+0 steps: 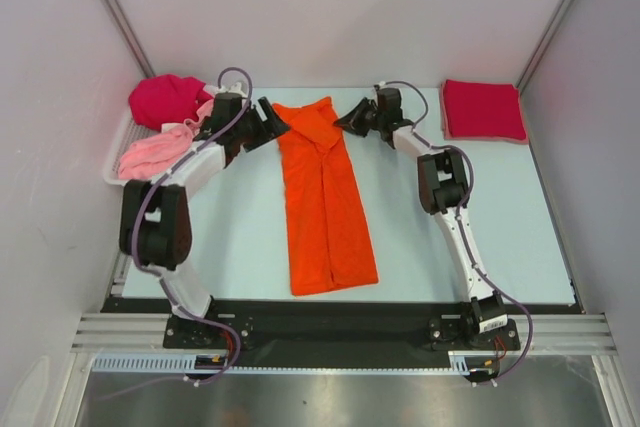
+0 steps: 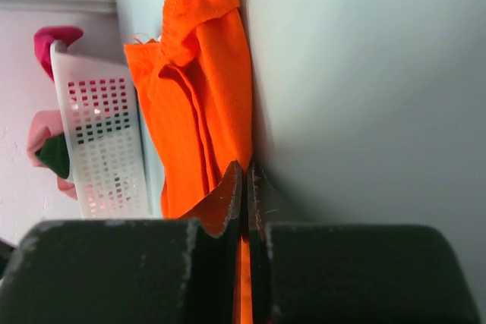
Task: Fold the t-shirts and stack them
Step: Fold the tshirt
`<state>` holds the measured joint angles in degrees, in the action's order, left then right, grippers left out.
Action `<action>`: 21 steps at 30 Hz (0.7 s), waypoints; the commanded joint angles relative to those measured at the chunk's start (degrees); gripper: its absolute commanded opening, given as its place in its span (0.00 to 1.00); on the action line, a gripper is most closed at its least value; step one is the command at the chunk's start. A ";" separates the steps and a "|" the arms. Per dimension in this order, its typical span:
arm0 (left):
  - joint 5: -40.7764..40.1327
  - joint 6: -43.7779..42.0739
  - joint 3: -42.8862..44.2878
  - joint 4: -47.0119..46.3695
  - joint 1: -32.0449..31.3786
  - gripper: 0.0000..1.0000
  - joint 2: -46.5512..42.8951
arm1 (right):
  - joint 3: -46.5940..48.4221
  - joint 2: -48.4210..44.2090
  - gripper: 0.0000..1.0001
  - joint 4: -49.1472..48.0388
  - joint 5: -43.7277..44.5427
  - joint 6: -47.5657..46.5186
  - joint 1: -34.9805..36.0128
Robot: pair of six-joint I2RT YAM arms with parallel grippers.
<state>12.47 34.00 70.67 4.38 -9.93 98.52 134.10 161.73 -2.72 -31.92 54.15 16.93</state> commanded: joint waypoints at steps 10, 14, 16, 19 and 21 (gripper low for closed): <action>7.74 0.54 28.19 -3.06 -0.43 0.69 26.36 | -12.72 -9.95 0.00 -0.26 3.01 -6.60 -10.16; 7.57 2.12 29.97 -1.93 -1.40 0.69 28.84 | -6.06 -5.38 0.02 2.28 0.02 -6.60 -9.81; 7.13 1.95 26.55 -2.01 -1.67 0.70 27.00 | -2.19 -2.74 0.08 2.54 -0.77 -5.99 -9.28; 8.44 0.99 17.07 -2.10 -1.49 0.72 21.90 | 3.43 1.46 0.10 2.54 -2.00 -4.15 -8.76; 8.98 -1.21 8.72 -2.45 -1.67 0.74 16.30 | 6.07 2.88 0.12 4.46 -2.97 -2.74 -8.67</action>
<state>19.33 34.81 86.94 1.83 -11.20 123.09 135.44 161.71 -0.49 -32.91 50.11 7.42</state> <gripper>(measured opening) 0.734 0.113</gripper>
